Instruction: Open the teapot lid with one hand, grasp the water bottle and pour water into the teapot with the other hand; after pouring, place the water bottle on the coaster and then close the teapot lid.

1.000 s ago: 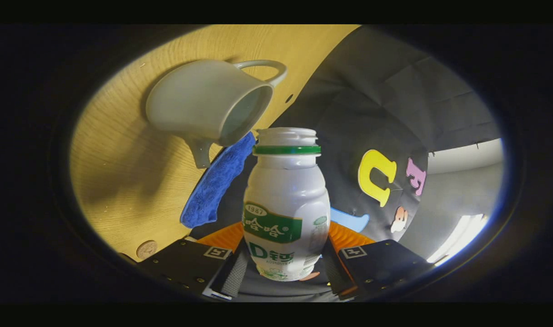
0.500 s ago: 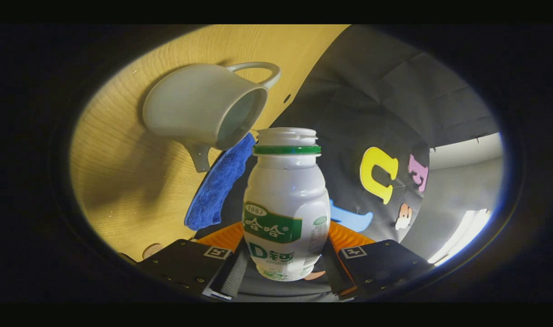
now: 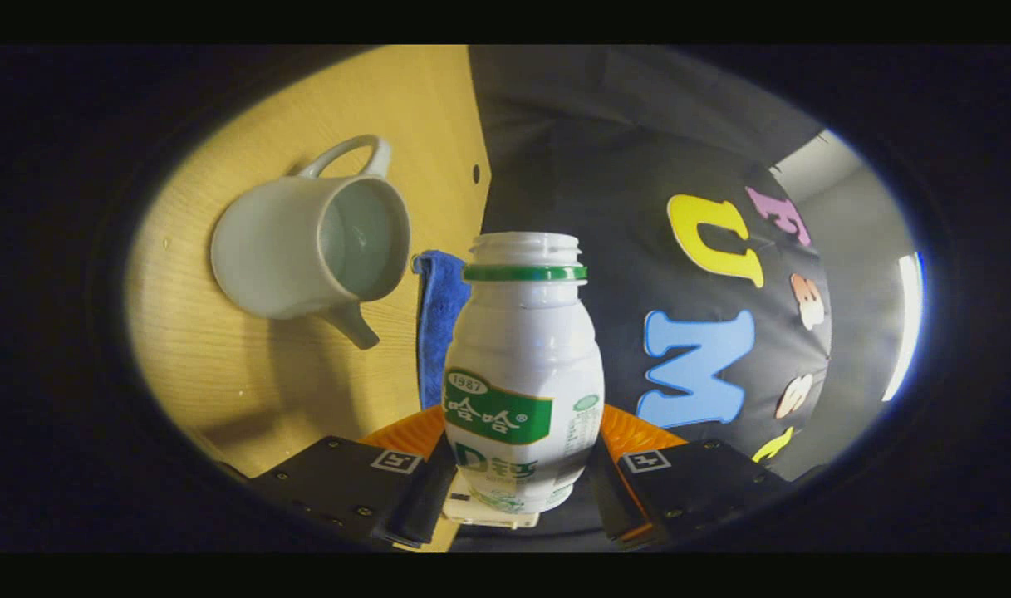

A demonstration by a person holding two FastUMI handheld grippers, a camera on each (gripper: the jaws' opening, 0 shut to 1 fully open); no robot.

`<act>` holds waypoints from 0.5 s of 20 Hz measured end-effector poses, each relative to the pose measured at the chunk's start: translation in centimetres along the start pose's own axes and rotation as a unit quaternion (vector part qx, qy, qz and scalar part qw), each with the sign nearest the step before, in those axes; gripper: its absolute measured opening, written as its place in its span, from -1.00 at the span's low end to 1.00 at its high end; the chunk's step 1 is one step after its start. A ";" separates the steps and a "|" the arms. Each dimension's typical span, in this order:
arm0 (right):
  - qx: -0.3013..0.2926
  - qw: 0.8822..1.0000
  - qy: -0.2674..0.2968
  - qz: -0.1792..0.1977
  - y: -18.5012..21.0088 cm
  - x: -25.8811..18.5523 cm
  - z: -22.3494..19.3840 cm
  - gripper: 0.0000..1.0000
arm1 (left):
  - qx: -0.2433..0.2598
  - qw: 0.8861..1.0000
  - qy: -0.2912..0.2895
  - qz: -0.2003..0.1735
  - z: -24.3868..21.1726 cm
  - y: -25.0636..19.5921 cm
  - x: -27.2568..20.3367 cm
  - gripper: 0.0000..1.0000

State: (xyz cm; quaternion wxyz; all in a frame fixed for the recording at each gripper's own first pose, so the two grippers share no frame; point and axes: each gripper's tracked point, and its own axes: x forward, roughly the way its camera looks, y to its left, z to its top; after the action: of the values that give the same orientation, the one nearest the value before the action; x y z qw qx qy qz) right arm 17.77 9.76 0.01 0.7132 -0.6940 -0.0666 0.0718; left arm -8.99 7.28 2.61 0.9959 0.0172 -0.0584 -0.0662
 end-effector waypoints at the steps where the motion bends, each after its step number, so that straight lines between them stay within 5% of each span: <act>1: 0.026 1.000 -0.001 0.010 0.5 -0.1 0.1 0.46 | 0.000 1.000 0.002 0.003 -0.1 0.0 0.1 -0.67; 6: 0.172 0.983 0.000 0.056 1.5 -0.6 0.1 0.46 | -0.006 1.000 0.011 0.009 -0.6 0.2 0.7 -0.67; 10: 0.357 0.929 -0.011 0.099 0.8 -1.6 0.2 0.46 | -0.021 1.000 0.018 0.008 -0.8 1.2 2.8 -0.75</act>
State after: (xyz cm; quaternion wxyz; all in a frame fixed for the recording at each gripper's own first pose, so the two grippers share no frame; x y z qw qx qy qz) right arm 16.18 9.67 -0.74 0.9026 -0.3953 0.0245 0.1686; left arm -6.01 8.09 2.23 0.9975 -0.0027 -0.0388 -0.0593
